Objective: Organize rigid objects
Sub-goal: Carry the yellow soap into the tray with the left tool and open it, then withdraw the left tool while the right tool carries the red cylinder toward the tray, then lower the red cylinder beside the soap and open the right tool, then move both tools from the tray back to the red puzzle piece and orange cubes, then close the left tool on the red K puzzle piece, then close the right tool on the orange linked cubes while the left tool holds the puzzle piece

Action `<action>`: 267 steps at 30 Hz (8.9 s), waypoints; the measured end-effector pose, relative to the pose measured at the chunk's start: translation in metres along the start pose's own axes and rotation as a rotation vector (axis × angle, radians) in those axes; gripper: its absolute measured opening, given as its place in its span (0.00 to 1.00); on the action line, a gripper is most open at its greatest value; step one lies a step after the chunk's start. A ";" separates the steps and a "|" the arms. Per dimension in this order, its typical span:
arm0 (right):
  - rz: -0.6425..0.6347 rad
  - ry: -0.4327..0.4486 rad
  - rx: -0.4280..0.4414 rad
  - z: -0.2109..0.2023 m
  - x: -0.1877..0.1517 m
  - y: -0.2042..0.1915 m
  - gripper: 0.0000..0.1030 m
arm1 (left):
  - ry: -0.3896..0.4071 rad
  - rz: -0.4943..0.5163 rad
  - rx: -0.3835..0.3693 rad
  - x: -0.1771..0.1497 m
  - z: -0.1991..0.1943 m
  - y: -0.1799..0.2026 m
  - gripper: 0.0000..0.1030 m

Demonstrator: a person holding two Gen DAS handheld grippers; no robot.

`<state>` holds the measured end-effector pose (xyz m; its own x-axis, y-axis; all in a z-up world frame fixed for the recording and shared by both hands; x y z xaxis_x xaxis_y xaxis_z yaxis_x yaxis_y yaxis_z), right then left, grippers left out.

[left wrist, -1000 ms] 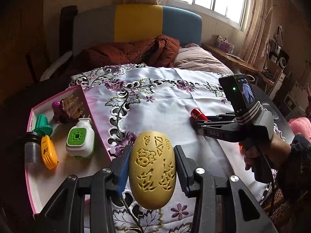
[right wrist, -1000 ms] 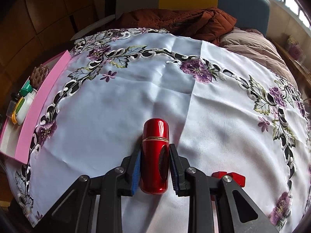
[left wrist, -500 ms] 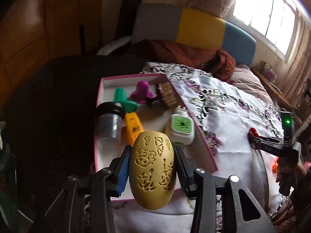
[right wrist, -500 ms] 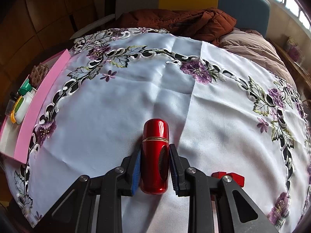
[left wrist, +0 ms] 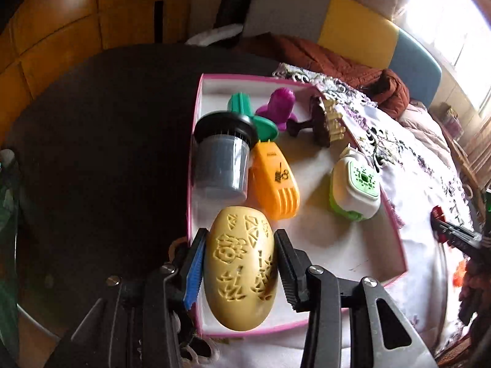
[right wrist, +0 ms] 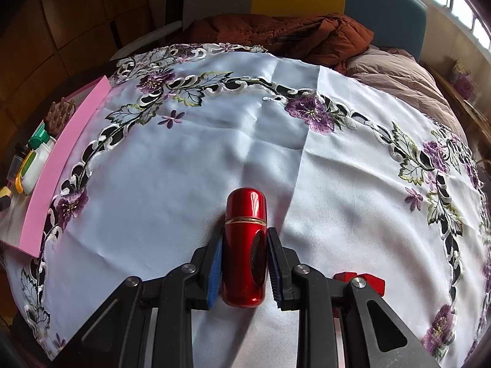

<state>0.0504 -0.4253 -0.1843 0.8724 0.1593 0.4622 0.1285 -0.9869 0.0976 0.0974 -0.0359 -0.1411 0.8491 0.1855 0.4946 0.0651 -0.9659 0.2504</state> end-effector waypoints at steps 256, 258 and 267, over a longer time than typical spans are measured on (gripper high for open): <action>0.666 -0.119 -0.034 -0.078 -0.090 0.097 0.88 | -0.122 0.546 -0.400 -0.103 -0.014 0.260 0.30; 0.635 -0.171 -0.042 -0.076 -0.097 0.088 0.88 | -0.112 0.522 -0.410 -0.098 -0.020 0.251 0.30; 0.491 -0.351 -0.063 -0.057 -0.117 0.063 0.45 | -0.095 0.427 -0.436 -0.083 -0.036 0.213 0.30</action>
<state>-0.0707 -0.5045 -0.1822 0.9273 -0.3432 0.1493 -0.3476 -0.9377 0.0031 0.0218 -0.2510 -0.0990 0.7974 -0.2379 0.5546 -0.4943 -0.7848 0.3739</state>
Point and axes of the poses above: each gripper's, at about its wrist camera, not at the fingertips, and z roughly the way its jaws point, y to its right, x to its top, the point moved 9 cm from there along z, roughly the way its jaws point, and after that the axes turned 15 degrees about -z, right-handed, at the moved point
